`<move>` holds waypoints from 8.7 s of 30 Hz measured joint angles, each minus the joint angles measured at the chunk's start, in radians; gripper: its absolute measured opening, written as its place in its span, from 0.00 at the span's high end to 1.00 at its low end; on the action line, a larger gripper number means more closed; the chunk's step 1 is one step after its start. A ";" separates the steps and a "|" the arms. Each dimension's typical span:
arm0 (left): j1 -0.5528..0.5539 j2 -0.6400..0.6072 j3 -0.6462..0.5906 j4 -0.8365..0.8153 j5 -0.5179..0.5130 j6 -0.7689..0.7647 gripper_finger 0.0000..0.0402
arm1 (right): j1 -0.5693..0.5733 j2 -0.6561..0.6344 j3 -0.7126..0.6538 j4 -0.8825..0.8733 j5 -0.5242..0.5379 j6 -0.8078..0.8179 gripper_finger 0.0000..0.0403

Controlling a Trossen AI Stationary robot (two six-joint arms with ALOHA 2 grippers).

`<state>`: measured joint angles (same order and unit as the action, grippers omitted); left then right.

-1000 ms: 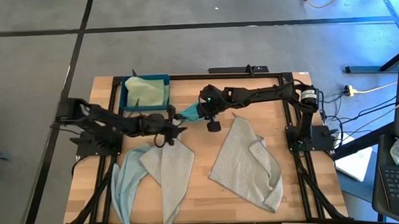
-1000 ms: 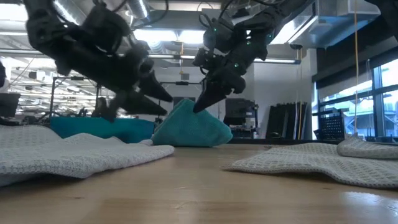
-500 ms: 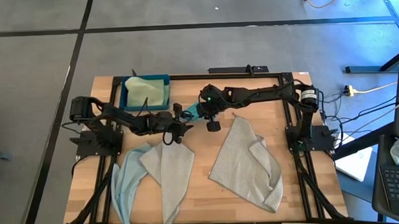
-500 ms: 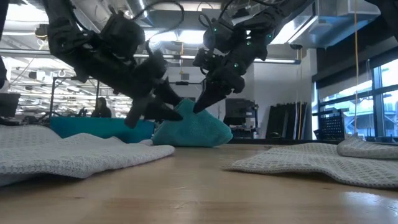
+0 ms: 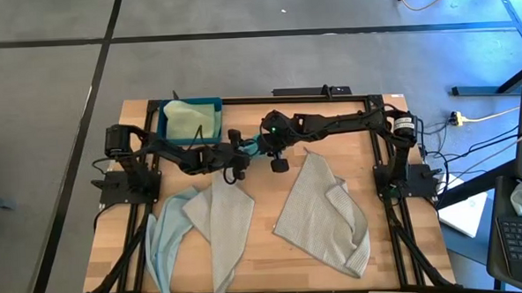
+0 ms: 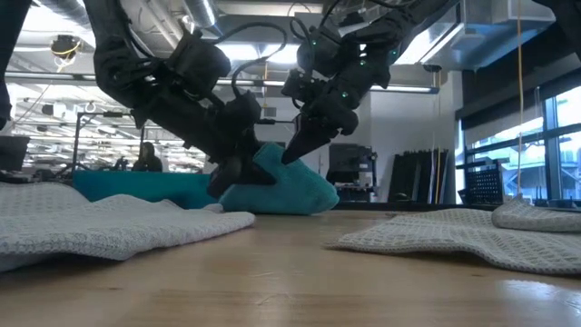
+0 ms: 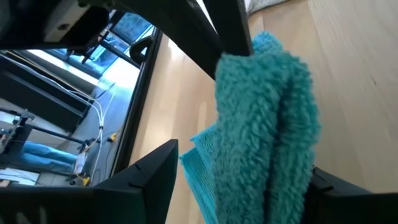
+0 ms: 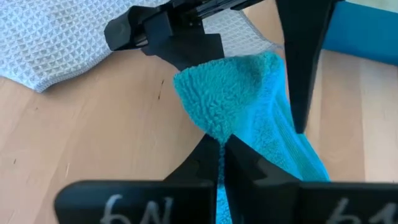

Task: Fold microfiber towels
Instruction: Put the blue towel into the blue bin, then fold the right gray towel

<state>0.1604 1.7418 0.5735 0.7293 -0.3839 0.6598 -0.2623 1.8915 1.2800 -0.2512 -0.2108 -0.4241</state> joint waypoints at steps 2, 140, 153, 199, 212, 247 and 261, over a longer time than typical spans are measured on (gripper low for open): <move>0.000 0.000 0.000 -0.002 0.001 0.000 0.53 | 0.000 0.000 0.000 0.000 0.000 0.000 0.97; 0.760 -0.316 -0.006 -0.616 -0.099 -0.309 0.73 | 0.097 -0.209 -0.060 -0.133 -0.071 0.105 0.46; 0.508 -0.782 -0.006 -0.907 0.233 -0.342 0.73 | 0.104 -0.209 -0.060 -0.101 -0.072 0.131 0.46; -0.460 -0.487 -0.139 -0.154 0.041 -0.454 0.73 | 0.843 -0.070 -0.025 -0.929 0.584 1.571 0.56; -0.547 -0.449 -0.138 -0.171 0.055 -0.515 0.73 | 0.793 -0.040 -0.169 -0.199 0.401 1.261 0.56; -0.644 -0.450 -0.138 -0.282 -0.103 -0.593 0.73 | 0.160 -0.126 -0.028 -0.221 0.370 0.406 0.56; -0.705 -0.450 -0.138 -0.267 -0.111 -0.709 0.73 | 0.592 -0.304 -0.192 -0.762 0.194 0.572 0.56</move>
<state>-0.5451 1.2922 0.4351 0.4622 -0.4951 -0.0497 0.3294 1.5880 1.0882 -1.0129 -0.0168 0.1482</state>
